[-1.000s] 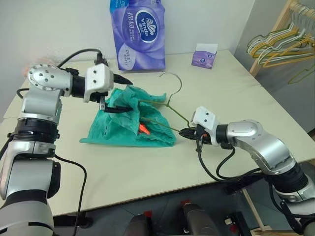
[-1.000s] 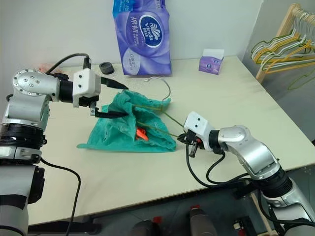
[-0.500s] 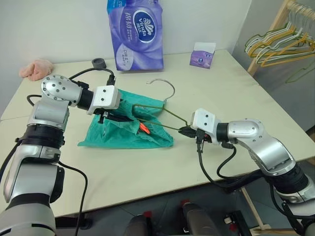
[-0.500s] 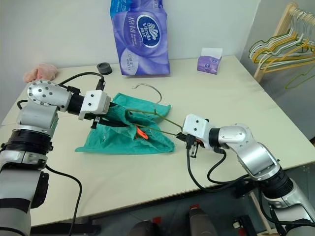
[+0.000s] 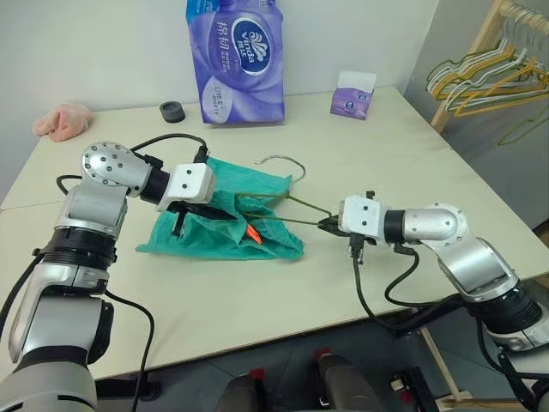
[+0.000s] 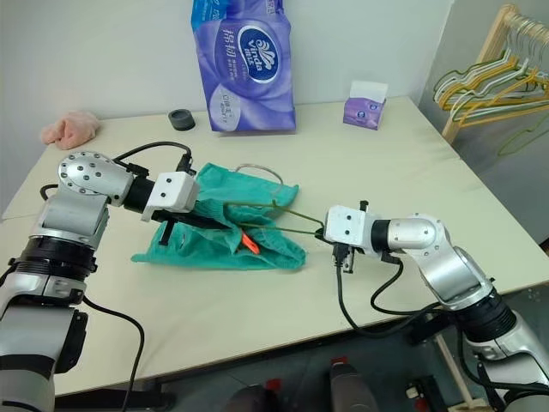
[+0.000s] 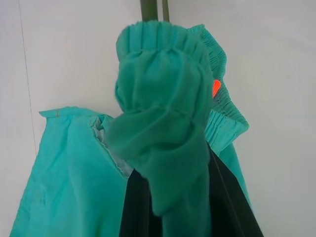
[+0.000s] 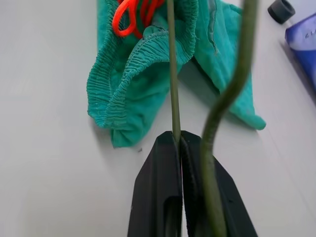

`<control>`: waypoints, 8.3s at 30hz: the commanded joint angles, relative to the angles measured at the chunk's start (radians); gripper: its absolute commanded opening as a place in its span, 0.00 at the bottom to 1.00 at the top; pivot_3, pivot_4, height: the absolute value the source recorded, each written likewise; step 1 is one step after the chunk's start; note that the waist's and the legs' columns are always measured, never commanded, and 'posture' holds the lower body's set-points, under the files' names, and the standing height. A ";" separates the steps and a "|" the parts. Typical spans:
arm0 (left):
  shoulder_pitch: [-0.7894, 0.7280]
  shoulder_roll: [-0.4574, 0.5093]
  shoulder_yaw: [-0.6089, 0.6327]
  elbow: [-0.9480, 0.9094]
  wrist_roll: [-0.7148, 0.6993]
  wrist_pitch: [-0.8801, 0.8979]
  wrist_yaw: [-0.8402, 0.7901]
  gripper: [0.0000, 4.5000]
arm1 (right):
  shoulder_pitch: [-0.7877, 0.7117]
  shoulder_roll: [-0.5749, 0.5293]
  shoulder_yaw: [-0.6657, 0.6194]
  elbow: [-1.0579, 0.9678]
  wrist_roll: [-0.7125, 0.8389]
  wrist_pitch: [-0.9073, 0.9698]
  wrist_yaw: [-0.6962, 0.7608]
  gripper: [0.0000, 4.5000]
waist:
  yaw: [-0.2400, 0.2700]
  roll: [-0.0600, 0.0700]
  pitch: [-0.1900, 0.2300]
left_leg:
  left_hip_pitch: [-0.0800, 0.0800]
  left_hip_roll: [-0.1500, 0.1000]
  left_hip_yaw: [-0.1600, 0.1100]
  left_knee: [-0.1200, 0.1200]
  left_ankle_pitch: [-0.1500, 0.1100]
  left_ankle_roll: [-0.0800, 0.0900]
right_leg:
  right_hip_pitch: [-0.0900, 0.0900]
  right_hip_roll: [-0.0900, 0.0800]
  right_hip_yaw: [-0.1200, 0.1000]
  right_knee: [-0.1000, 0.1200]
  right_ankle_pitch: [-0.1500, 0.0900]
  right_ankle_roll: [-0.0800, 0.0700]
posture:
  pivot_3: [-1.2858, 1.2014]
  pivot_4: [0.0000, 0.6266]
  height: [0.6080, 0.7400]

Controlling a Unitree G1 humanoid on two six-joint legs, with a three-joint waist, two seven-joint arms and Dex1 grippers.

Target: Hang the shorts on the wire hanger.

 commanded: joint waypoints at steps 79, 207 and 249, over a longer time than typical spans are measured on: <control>0.224 0.224 0.293 -0.280 -0.308 0.464 0.184 0.00 | 0.000 0.477 -0.661 0.199 0.495 0.518 -0.662 0.00 | -0.003 -0.003 -0.004 | 0.001 0.001 -0.001 0.000 0.000 -0.001 | -0.001 -0.003 0.001 0.003 0.000 0.000 | 0.45 0.14 1.00; 0.066 0.340 0.013 0.153 0.036 0.030 0.270 0.00 | 0.056 0.087 -0.443 -0.167 0.660 0.617 -0.656 0.00 | -0.001 -0.003 -0.004 | -0.001 0.001 0.000 0.000 0.000 0.000 | -0.001 -0.001 0.001 0.001 0.000 0.000 | 0.44 0.18 1.00; 0.233 0.203 0.075 -0.294 -0.115 0.287 0.192 0.00 | -0.151 0.033 -0.109 -0.147 0.334 0.546 -0.181 0.99 | 0.000 -0.003 -0.004 | 0.000 0.001 0.000 0.000 0.000 0.000 | -0.001 -0.002 0.001 0.001 0.000 0.000 | 0.44 0.15 1.00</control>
